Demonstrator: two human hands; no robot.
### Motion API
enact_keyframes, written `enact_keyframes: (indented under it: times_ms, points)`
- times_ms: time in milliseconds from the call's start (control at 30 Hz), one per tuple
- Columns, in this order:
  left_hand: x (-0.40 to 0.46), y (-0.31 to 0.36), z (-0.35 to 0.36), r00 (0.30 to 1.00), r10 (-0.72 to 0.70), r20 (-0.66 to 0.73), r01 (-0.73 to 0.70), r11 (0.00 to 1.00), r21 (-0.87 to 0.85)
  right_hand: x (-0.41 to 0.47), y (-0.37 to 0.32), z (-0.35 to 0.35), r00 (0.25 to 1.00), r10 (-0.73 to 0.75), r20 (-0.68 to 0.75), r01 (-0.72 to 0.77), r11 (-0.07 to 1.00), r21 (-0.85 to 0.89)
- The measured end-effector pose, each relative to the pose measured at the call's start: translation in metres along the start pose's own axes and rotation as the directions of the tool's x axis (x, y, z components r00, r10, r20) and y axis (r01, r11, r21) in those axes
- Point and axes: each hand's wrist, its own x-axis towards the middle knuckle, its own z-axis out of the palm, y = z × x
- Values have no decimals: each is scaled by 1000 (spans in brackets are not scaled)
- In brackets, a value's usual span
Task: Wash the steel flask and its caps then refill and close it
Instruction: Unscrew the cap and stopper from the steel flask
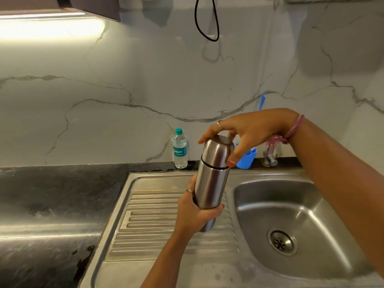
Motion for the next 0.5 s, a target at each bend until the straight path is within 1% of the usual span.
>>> enact_keyframes:
  times_ms: [33, 100, 167, 233, 333, 400, 433, 500]
  points:
    - [0, -1, -1, 1000, -2, 0, 2, 1000, -1, -1, -1, -1, 1000, 20, 15, -21, 1000, 10]
    - [0, -4, -2, 1000, -2, -2, 2, 1000, -2, 1, -6, 3, 994, 112, 4, -112, 994, 1]
    - [0, -6, -2, 1000, -1, -7, 1, 1000, -1, 9, -12, 11, 985, 164, -58, -169, 981, -99]
    - [0, -7, -3, 1000, 3, -8, -3, 1000, 3, 15, -13, 15, 987, 121, -109, -139, 974, -180]
    - [-1, -10, -5, 1000, -5, -12, 5, 1000, -1, 13, -12, 8, 999, 37, 7, -36, 993, -110]
    - [-1, -12, -6, 1000, -11, -13, 11, 1000, 3, 13, -13, 8, 997, 80, 11, -79, 994, -73]
    - [-1, -12, -6, 1000, -13, -13, 13, 1000, 4, 15, -14, 11, 994, 109, -12, -109, 991, -80]
    - [-2, -12, -7, 1000, -14, -14, 14, 1000, -1, 21, -14, 15, 992, 96, -87, -106, 987, -124]
